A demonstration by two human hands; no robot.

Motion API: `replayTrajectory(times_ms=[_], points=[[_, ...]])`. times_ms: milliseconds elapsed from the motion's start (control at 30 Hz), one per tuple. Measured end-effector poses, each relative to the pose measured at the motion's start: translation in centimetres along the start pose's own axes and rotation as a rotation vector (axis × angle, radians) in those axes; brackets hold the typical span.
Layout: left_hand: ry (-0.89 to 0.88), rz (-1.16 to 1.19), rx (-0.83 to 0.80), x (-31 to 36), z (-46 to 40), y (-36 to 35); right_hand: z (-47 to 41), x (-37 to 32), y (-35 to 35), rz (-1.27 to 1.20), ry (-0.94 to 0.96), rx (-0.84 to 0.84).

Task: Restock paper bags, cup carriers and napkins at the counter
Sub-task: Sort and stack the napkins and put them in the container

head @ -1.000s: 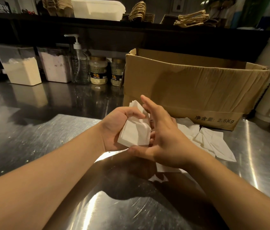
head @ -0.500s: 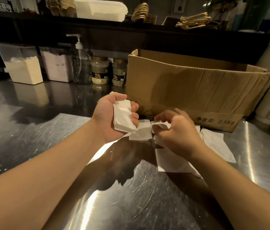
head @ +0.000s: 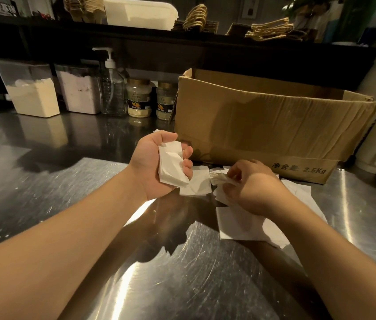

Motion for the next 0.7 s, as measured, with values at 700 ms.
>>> replayTrajectory(times_ms=[700], points=[[-0.01,-0.03,0.027,-0.16,-0.03,0.0,-0.88,0.83,0.0,0.023,0.04,0.034]])
Point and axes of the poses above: each hand's wrist, its own z-axis away from the middle knuckle, its own y-axis out of the back of the hand, x = y × z, the point moved 3 cm from there along -z, towards the middle knuckle, and after that the axes turned 6 degrees about x, right-handed, at the moved point
